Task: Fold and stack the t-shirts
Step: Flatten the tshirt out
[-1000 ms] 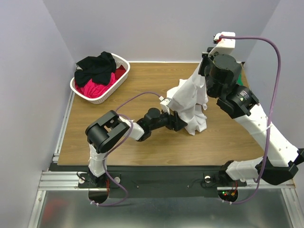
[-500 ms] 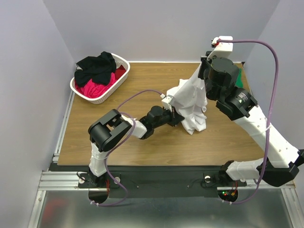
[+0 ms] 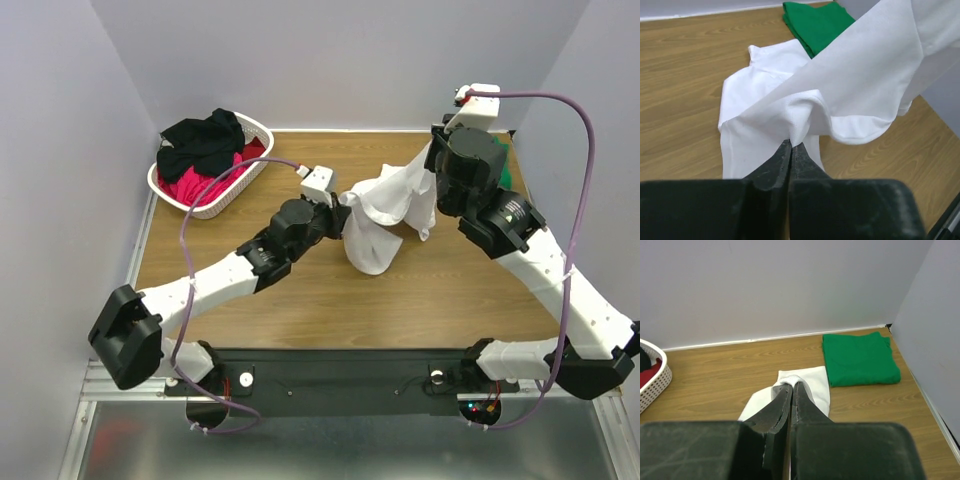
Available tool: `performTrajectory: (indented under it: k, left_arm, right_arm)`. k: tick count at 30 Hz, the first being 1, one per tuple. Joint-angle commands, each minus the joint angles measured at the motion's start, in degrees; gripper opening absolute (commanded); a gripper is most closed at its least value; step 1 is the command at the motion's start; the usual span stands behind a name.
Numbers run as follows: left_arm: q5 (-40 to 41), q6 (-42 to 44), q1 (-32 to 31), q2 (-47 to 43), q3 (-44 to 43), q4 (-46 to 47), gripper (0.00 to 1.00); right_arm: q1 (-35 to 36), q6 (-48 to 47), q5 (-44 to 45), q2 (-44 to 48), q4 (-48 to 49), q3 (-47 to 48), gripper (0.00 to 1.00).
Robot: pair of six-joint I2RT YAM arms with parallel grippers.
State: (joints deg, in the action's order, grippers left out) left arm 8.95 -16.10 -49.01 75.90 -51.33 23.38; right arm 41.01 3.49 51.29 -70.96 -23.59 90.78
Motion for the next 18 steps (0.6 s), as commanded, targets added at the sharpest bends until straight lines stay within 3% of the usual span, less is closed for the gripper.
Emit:
performTrajectory:
  k: [1, 2, 3, 6, 13, 18]
  left_arm:
    - [-7.9, 0.8, -0.1, 5.4, -0.7, -7.9, 0.25]
    - [-8.7, -0.2, -0.1, 6.0, 0.3, -7.5, 0.39]
    - [-11.7, -0.4, -0.1, 6.2, 1.2, -6.7, 0.8]
    - [-10.1, -0.3, 0.0, 4.6, 4.9, -5.0, 0.98]
    - [-6.8, -5.5, 7.4, -0.6, 13.2, 0.3, 0.97]
    - [-3.3, -8.9, 13.3, 4.7, 15.3, 4.3, 0.92]
  right_arm:
    - [-0.9, 1.3, 2.5, -0.1, 2.3, -0.2, 0.0]
    - [-1.0, 1.5, 2.8, -0.1, 2.3, -0.7, 0.01]
    - [-1.3, 1.6, 3.0, -0.2, 2.3, -0.9, 0.0]
    - [-1.7, 1.7, 3.8, 0.2, 2.3, -2.1, 0.01]
    - [-2.5, 2.4, 4.0, 2.4, 2.3, -4.2, 0.0]
    - [-3.0, 2.8, 3.3, 2.5, 2.3, -5.8, 0.01]
